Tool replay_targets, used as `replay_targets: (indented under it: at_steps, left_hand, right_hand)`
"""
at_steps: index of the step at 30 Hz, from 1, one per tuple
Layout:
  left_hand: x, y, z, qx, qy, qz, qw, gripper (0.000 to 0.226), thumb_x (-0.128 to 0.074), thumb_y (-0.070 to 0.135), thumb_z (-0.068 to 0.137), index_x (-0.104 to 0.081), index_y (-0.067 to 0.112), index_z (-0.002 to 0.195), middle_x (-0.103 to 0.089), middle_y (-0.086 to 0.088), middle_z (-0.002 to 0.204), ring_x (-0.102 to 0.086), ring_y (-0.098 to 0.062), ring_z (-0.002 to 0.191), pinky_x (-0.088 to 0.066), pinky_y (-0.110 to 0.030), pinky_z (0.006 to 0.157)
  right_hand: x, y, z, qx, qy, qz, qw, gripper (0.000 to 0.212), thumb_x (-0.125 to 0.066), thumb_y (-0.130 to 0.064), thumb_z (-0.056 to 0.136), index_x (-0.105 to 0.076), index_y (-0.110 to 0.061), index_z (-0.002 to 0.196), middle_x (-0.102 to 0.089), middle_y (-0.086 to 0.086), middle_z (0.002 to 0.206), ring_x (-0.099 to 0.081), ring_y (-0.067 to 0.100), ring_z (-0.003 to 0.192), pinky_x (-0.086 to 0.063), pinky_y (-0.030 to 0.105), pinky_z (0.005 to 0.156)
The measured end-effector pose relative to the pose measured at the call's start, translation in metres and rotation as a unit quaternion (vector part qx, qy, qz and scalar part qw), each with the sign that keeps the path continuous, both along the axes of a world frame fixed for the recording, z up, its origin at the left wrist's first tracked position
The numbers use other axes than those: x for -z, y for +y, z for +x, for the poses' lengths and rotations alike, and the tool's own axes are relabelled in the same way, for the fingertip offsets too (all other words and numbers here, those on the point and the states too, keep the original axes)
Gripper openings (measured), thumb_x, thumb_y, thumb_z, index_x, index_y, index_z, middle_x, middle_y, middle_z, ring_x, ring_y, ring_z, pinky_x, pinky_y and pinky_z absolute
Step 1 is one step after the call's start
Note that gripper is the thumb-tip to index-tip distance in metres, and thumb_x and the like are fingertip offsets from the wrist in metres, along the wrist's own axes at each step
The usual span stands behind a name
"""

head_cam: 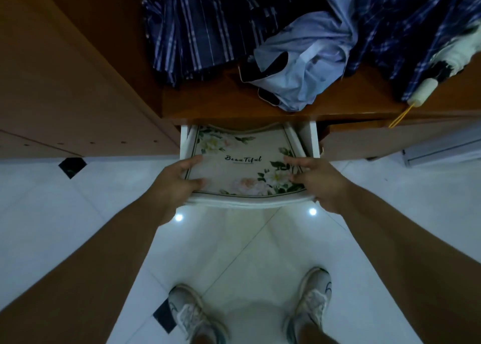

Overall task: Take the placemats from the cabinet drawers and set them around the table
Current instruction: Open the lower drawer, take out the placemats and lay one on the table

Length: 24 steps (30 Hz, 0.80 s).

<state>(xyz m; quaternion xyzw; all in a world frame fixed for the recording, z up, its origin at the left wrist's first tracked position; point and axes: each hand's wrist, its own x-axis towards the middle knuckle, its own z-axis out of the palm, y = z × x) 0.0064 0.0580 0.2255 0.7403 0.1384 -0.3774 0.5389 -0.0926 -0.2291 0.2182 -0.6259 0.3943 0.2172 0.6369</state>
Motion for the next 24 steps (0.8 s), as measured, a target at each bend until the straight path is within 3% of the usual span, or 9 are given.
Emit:
replay_targets:
  at_steps: [2, 5, 10, 14, 19, 22, 24]
  left_hand:
    - [-0.011, 0.003, -0.007, -0.010, -0.023, -0.012, 1.000, 0.063, -0.076, 0.001, 0.086, -0.059, 0.030, 0.139, -0.063, 0.010, 0.125, -0.067, -0.013, 0.109, -0.054, -0.033, 0.100]
    - [-0.037, 0.011, -0.025, -0.029, -0.035, -0.052, 0.998, 0.061, -0.076, 0.002, 0.085, -0.062, 0.033, 0.136, -0.063, 0.015, 0.125, -0.069, -0.011, 0.109, -0.055, -0.034, 0.098]
    - [-0.101, 0.019, -0.067, 0.015, -0.072, -0.072, 0.995, 0.061, -0.076, 0.005, 0.085, -0.062, 0.038, 0.135, -0.061, 0.031, 0.122, -0.064, 0.004, 0.112, -0.053, -0.024, 0.097]
    - [-0.169, 0.029, -0.095, 0.038, -0.128, -0.071, 0.988, 0.061, -0.077, 0.011, 0.086, -0.061, 0.046, 0.134, -0.057, 0.033, 0.130, -0.057, 0.009, 0.119, -0.048, -0.015, 0.098]
    - [-0.285, 0.041, -0.103, 0.053, -0.167, -0.082, 0.981, 0.063, -0.078, 0.012, 0.085, -0.061, 0.047, 0.134, -0.059, 0.036, 0.129, -0.056, 0.008, 0.121, -0.048, -0.025, 0.104]
    - [-0.361, 0.046, -0.107, 0.060, -0.184, -0.100, 0.976, 0.063, -0.077, 0.007, 0.084, -0.064, 0.047, 0.130, -0.058, 0.030, 0.132, -0.057, 0.000, 0.125, -0.049, -0.037, 0.106]
    - [-0.409, 0.049, -0.107, 0.065, -0.194, -0.113, 0.972, 0.062, -0.078, 0.005, 0.081, -0.067, 0.046, 0.126, -0.058, 0.022, 0.135, -0.058, -0.010, 0.126, -0.053, -0.041, 0.102]
  right_hand:
    - [-0.013, 0.001, -0.009, 0.010, -0.046, 0.000, 0.999, 0.052, -0.063, 0.004, 0.095, -0.060, -0.022, 0.139, -0.059, -0.003, 0.135, -0.063, 0.016, 0.117, -0.050, 0.030, 0.103]
    - [-0.040, -0.004, -0.031, 0.037, -0.102, 0.018, 0.994, 0.051, -0.066, 0.003, 0.092, -0.060, -0.021, 0.137, -0.067, -0.012, 0.118, -0.070, 0.007, 0.104, -0.055, 0.023, 0.091]
    - [-0.098, -0.003, -0.084, 0.017, -0.127, -0.008, 0.992, 0.053, -0.073, -0.006, 0.090, -0.061, -0.026, 0.137, -0.066, -0.017, 0.124, -0.067, 0.005, 0.111, -0.055, 0.022, 0.091]
    - [-0.168, 0.010, -0.118, 0.051, -0.153, -0.017, 0.987, 0.053, -0.073, -0.005, 0.089, -0.063, -0.030, 0.135, -0.066, -0.013, 0.128, -0.067, 0.006, 0.112, -0.056, 0.025, 0.091]
    - [-0.287, 0.028, -0.135, 0.063, -0.193, -0.033, 0.979, 0.060, -0.070, 0.004, 0.089, -0.061, -0.029, 0.138, -0.061, -0.011, 0.136, -0.063, 0.004, 0.117, -0.055, 0.026, 0.093]
    - [-0.367, 0.034, -0.137, 0.046, -0.209, -0.049, 0.976, 0.070, -0.070, 0.012, 0.083, -0.065, -0.037, 0.133, -0.059, -0.008, 0.140, -0.059, 0.013, 0.126, -0.053, 0.038, 0.101]
    - [-0.414, 0.034, -0.137, 0.006, -0.229, -0.093, 0.969, 0.068, -0.071, 0.005, 0.081, -0.066, -0.044, 0.128, -0.056, -0.009, 0.142, -0.054, 0.014, 0.130, -0.048, 0.044, 0.107]
